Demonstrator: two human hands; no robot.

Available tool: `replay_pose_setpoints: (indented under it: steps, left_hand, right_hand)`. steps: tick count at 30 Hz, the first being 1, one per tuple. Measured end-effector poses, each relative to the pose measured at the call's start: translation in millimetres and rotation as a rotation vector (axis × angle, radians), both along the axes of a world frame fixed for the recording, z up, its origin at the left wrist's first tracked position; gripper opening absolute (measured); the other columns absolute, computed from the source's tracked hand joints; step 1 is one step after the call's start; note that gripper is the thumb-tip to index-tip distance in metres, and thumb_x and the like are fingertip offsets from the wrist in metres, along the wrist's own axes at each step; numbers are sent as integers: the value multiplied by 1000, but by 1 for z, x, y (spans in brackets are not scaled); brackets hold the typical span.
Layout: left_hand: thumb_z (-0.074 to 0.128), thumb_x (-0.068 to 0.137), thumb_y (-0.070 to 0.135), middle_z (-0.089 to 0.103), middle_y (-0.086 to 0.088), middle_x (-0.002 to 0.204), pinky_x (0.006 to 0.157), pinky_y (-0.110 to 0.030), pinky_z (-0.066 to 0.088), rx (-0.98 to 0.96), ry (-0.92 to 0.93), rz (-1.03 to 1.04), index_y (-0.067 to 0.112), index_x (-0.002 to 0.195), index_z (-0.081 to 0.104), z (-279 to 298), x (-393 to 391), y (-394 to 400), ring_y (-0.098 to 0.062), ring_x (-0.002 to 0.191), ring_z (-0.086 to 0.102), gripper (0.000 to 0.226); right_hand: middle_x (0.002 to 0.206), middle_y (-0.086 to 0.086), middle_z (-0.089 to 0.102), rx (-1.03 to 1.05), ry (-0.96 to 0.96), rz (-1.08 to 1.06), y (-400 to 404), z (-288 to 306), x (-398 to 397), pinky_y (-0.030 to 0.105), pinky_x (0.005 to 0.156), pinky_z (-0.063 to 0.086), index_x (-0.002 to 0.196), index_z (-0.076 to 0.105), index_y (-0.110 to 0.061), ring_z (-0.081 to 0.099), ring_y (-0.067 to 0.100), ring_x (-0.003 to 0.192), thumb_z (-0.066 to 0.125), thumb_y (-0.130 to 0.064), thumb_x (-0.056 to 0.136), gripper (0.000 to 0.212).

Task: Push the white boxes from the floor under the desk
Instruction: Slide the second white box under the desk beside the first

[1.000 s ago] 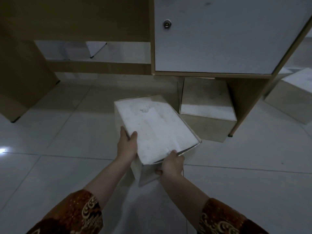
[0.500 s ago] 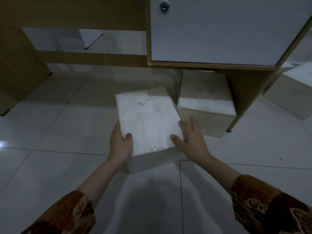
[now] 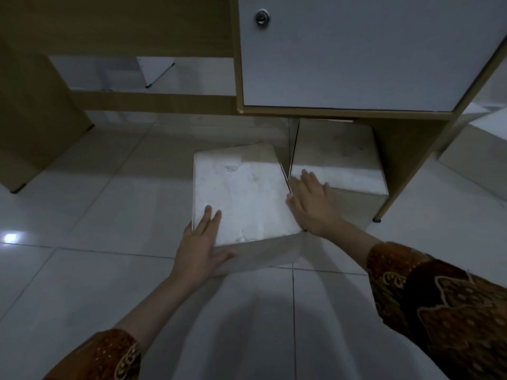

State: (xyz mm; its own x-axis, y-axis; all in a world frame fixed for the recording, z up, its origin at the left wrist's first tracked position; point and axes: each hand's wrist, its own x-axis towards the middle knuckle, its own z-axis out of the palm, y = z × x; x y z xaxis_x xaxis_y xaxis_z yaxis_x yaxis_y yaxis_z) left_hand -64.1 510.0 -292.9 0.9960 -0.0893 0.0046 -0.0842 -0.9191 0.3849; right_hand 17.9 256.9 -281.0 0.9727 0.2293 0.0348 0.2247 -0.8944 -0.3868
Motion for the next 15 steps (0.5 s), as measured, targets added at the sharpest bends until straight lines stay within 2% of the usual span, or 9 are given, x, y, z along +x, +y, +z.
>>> replay_pose_setpoints:
  steps: [4, 8, 12, 15]
  left_hand:
    - [63, 76, 57, 5, -1, 161, 118, -39, 12, -9, 18, -42, 21, 150, 16, 1, 29, 15, -20, 147, 17, 94]
    - [64, 77, 53, 5, -2, 161, 118, -42, 15, 10, 22, -62, 22, 150, 17, 1, 59, 12, -22, 147, 18, 93]
    - [65, 76, 53, 8, -3, 161, 118, -42, 16, 21, 0, -75, 20, 150, 19, 1, 83, 1, -23, 146, 20, 92]
    - [66, 76, 51, 9, -3, 161, 118, -43, 17, 31, -11, -86, 20, 149, 21, 2, 97, -2, -24, 146, 22, 91]
  right_hand:
    - [161, 10, -2, -222, -27, -7, -23, -9, 21, 46, 118, -3, 151, 6, -26, -6, 28, 148, 27, -30, 101, 55]
    - [161, 9, 3, -260, -126, 5, -36, -17, 20, 45, 118, -1, 151, 7, -27, -2, 27, 149, 43, -19, 93, 69]
    - [161, 9, 5, -296, -168, 27, -54, -20, 20, 44, 117, -6, 151, 7, -26, -2, 27, 149, 52, -18, 87, 79]
    - [161, 9, 6, -304, -183, 56, -63, -23, 23, 43, 115, -8, 151, 6, -26, -1, 27, 148, 56, -24, 86, 82]
